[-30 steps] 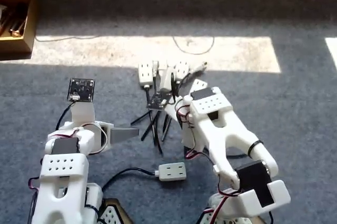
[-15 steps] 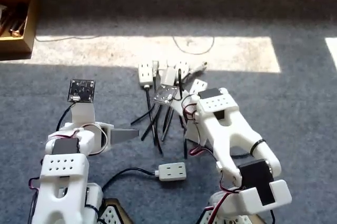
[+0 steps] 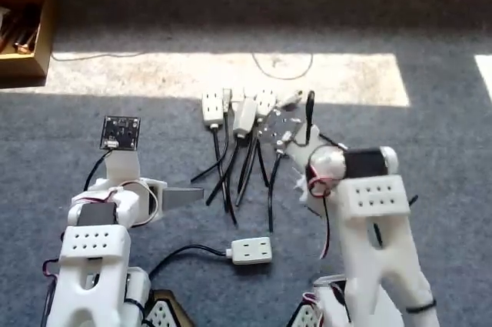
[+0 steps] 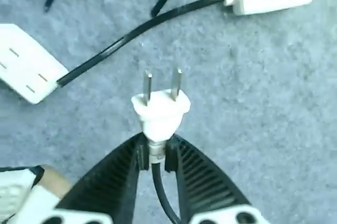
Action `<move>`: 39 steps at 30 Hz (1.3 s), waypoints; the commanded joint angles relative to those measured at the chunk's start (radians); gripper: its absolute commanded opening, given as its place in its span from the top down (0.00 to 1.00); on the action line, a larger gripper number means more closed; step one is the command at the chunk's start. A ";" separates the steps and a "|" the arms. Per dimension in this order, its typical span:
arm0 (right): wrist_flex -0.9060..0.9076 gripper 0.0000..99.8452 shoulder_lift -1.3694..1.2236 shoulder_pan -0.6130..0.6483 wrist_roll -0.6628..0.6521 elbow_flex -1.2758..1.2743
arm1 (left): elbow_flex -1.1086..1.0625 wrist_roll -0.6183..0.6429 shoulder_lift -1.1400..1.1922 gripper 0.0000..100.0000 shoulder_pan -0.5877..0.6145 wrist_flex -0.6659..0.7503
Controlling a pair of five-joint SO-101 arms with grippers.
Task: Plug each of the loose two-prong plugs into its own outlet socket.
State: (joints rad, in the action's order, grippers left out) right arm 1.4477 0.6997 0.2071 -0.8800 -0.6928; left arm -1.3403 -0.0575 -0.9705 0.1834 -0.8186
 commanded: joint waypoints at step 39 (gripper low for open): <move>-0.619 0.99 0.022 0.476 0.635 -0.214 | 0.538 0.023 -0.291 0.47 0.136 -0.486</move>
State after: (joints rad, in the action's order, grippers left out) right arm 0.8846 0.7227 0.6245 -0.2816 -0.9091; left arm -0.7020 -0.0407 -1.2052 0.3107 -1.2942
